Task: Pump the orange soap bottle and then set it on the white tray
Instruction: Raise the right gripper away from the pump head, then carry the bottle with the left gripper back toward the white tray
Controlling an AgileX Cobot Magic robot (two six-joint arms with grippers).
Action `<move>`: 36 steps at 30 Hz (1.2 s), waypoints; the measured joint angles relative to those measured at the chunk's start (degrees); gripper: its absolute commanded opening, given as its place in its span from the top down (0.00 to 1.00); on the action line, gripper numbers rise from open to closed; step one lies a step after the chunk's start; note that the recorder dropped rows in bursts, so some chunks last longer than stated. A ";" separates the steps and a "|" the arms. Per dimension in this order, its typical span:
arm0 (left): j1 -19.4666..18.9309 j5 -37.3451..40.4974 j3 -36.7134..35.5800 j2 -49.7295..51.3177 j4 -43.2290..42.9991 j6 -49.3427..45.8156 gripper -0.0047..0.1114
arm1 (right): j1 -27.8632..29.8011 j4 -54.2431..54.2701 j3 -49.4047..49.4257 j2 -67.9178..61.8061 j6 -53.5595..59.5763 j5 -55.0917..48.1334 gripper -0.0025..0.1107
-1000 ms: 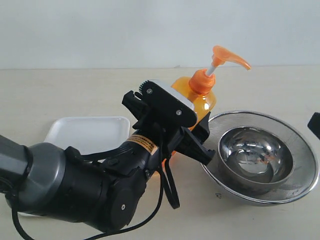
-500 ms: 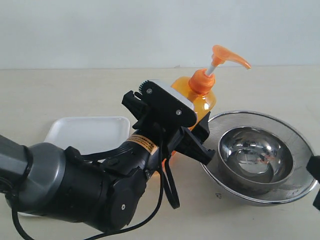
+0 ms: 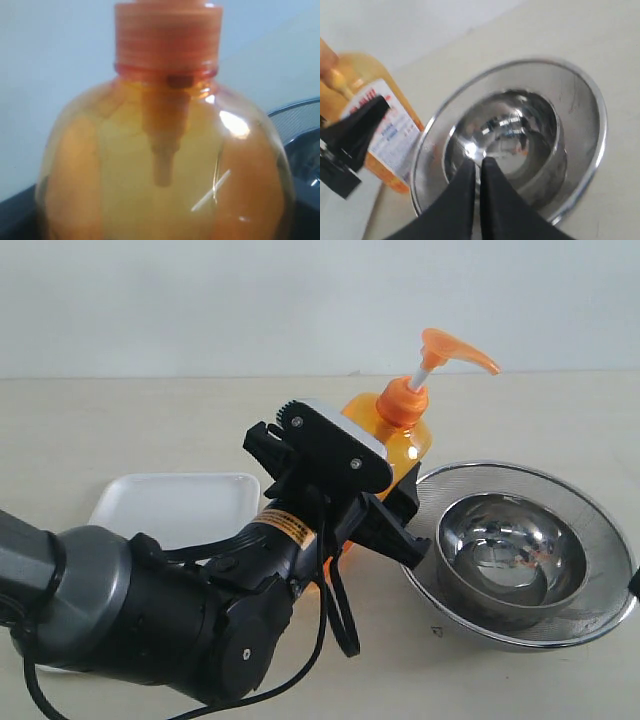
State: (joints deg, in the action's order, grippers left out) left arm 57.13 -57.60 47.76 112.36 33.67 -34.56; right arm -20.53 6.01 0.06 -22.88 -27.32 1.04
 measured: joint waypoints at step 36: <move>0.00 -4.20 -0.24 -3.80 11.68 2.82 0.92 | 11.22 0.23 0.00 22.63 0.00 0.44 0.98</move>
State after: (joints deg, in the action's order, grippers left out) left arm 57.13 -61.79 47.52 108.56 45.34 -31.75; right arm -9.31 6.24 0.06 -0.25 -27.32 1.48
